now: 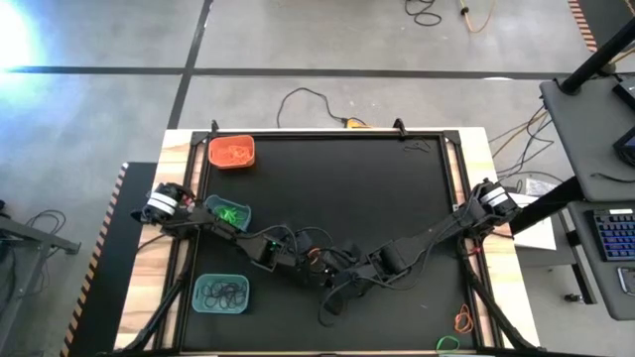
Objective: Sort rubber bands into baskets
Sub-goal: Put the orange rubber band into the orange bin
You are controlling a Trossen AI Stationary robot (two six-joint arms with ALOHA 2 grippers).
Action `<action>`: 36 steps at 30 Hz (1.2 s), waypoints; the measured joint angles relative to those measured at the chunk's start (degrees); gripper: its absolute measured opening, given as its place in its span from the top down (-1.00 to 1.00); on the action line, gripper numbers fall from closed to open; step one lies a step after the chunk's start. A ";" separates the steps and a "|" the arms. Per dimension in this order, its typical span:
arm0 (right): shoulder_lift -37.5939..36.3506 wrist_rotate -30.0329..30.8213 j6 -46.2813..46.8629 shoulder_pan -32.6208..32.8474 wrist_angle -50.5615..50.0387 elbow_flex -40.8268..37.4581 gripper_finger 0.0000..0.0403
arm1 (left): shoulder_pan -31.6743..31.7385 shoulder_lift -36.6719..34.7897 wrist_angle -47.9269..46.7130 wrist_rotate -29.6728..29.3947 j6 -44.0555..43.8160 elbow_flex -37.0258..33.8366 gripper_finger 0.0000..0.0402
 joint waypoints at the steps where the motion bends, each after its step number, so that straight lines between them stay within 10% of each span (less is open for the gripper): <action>1: 0.00 0.00 0.00 -0.04 -0.03 0.00 0.11 | 0.00 -0.23 -0.01 0.54 -0.08 0.00 0.88; 15: 0.00 0.01 0.16 -0.48 0.00 0.00 0.11 | 3.44 -16.40 -21.81 -2.54 1.59 -1.18 1.00; 36: -0.04 -0.46 2.19 -1.45 2.05 0.00 0.11 | 10.34 -33.44 -19.53 -2.26 9.40 -5.33 0.89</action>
